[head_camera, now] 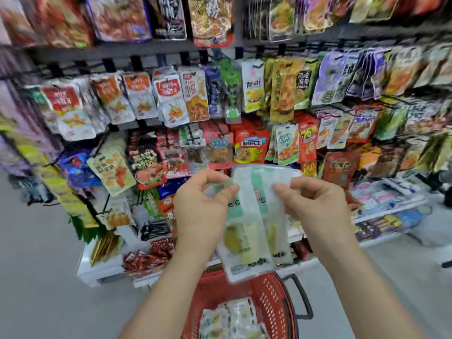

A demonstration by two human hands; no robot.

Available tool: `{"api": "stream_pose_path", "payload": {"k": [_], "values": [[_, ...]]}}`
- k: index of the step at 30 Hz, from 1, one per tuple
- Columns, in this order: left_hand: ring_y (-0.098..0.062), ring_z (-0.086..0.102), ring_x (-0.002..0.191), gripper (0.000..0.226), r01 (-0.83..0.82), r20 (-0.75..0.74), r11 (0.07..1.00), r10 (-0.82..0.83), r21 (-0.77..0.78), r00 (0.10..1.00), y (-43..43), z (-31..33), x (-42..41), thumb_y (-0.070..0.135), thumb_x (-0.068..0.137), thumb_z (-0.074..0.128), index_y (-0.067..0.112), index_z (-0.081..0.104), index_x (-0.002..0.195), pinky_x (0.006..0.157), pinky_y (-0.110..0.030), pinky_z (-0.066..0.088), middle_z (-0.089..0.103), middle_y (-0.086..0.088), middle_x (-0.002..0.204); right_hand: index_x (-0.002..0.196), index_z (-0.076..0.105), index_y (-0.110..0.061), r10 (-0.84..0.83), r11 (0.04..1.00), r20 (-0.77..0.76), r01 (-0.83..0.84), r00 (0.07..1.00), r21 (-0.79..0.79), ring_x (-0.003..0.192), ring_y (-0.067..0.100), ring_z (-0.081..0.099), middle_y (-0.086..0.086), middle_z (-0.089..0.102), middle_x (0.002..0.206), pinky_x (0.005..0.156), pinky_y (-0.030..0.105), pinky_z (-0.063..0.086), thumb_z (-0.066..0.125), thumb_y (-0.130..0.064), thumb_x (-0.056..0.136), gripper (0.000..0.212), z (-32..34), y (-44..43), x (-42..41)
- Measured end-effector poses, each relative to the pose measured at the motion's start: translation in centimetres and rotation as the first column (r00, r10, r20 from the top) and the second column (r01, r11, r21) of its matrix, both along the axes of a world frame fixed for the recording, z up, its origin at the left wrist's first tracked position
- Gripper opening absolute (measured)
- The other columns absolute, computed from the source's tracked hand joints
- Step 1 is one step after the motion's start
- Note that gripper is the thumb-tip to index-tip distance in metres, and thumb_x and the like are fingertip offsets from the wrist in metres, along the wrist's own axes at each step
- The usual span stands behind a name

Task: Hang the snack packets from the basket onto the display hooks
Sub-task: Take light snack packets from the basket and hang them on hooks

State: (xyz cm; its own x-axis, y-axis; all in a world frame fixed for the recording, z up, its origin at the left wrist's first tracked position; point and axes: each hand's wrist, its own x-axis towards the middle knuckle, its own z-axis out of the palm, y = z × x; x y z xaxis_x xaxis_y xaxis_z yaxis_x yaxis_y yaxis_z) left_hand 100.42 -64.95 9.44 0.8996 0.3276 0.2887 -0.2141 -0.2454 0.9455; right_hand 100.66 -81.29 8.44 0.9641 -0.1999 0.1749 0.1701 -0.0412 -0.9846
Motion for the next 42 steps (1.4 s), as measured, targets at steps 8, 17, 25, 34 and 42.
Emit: {"api": "stream_pose_path", "payload": {"k": [8, 17, 25, 34, 42], "values": [[0.005, 0.059, 0.064, 0.025, -0.195, 0.095, 0.965, 0.181, 0.173, 0.979, -6.9, 2.5, 4.4, 0.018, 0.075, 0.081, 0.024, 0.059, 0.063, 0.059, -0.011, 0.047, 0.064, 0.020, 0.067, 0.065, 0.065, -0.015, 0.037, 0.994, 0.115, -0.025, 0.993, -0.104, 0.050, 0.009, 0.042, -0.016, 0.046, 0.045, 0.060, 0.027, 0.043, 0.082, -0.030, 0.071, 0.024, 3.1, -6.6, 7.0], [0.007, 0.063, 0.086, 0.029, -0.287, 0.094, 0.951, 0.277, 0.118, 0.956, -10.5, 6.2, 8.2, 0.015, 0.073, 0.082, 0.039, 0.071, 0.086, 0.082, -0.015, 0.051, 0.070, 0.024, 0.083, 0.062, 0.062, -0.027, 0.169, 0.985, 0.149, -0.170, 0.974, -0.004, 0.052, 0.030, 0.037, 0.020, 0.039, 0.058, 0.055, 0.041, 0.039, 0.075, -0.051, 0.068, 0.028, 5.7, -10.8, 13.3], [0.001, 0.056, 0.071, 0.022, -0.156, 0.119, 0.957, 0.130, 0.244, 0.984, -8.5, 10.1, 11.2, 0.017, 0.074, 0.080, 0.026, 0.061, 0.069, 0.067, -0.020, 0.045, 0.063, 0.019, 0.074, 0.065, 0.065, -0.022, 0.210, 0.975, 0.332, -0.221, 0.920, -0.004, 0.049, 0.006, 0.028, -0.015, 0.035, 0.047, 0.048, 0.018, 0.025, 0.078, -0.026, 0.078, 0.018, 7.9, -8.8, 17.3], [-0.002, 0.050, 0.060, 0.026, -0.140, 0.238, 0.946, 0.070, 0.293, 0.969, -6.0, 13.2, 15.1, 0.011, 0.074, 0.080, 0.022, 0.057, 0.067, 0.053, -0.015, 0.039, 0.058, 0.015, 0.062, 0.063, 0.069, -0.029, 0.177, 0.972, 0.376, -0.222, 0.909, 0.079, 0.052, 0.011, 0.033, -0.009, 0.041, 0.050, 0.052, 0.026, 0.029, 0.075, -0.023, 0.081, 0.019, 11.1, -4.9, 19.0], [0.012, 0.056, 0.067, 0.029, -0.219, 0.418, 0.926, 0.075, 0.308, 0.906, -5.2, 17.4, 18.5, 0.001, 0.074, 0.078, 0.025, 0.062, 0.074, 0.059, -0.004, 0.042, 0.063, 0.014, 0.070, 0.076, 0.073, -0.015, 0.151, 0.979, 0.465, -0.198, 0.872, 0.054, 0.061, 0.011, 0.059, -0.010, 0.063, 0.058, 0.070, 0.041, 0.058, 0.074, -0.013, 0.083, 0.008, 17.6, -4.9, 23.4]]}}
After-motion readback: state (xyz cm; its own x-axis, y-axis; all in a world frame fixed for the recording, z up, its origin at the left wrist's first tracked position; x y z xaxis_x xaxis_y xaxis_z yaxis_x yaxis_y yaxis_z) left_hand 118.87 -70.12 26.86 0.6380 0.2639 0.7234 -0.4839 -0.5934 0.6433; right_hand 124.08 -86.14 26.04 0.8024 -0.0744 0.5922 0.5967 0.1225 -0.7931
